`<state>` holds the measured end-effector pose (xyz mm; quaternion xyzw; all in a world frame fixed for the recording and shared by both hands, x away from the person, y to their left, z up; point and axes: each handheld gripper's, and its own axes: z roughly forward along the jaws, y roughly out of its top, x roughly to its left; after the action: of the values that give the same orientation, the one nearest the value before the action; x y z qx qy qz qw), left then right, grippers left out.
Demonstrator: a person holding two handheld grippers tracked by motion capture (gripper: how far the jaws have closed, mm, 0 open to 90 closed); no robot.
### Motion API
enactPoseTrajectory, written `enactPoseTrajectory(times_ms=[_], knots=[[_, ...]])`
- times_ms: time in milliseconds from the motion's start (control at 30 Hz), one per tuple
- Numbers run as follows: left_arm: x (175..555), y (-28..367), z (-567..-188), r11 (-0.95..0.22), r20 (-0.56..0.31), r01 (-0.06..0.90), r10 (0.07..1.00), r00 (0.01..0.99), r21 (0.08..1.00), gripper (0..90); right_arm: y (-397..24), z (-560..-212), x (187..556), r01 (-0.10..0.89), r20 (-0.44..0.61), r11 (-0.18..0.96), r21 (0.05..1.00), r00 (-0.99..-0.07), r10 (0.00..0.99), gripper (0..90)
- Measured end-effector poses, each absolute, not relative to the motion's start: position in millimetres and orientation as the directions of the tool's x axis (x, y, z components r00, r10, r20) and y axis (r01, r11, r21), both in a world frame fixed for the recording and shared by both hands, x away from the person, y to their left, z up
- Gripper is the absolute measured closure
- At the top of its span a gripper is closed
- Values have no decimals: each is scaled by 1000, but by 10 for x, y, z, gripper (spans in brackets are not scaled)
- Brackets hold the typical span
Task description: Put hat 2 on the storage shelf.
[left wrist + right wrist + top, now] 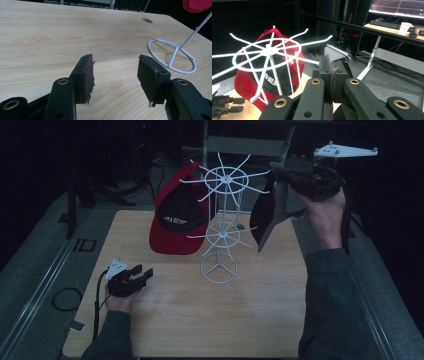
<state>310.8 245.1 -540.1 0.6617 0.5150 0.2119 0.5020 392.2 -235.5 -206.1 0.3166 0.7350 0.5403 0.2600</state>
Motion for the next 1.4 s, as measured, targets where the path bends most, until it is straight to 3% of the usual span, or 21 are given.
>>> enactPoseTrajectory(times_ms=[1400], knots=[[3106,2460,-5397,36,-236,467,896,377,883,474,-2151,-2153,4011,199,-37,239,950,-691,721,895]])
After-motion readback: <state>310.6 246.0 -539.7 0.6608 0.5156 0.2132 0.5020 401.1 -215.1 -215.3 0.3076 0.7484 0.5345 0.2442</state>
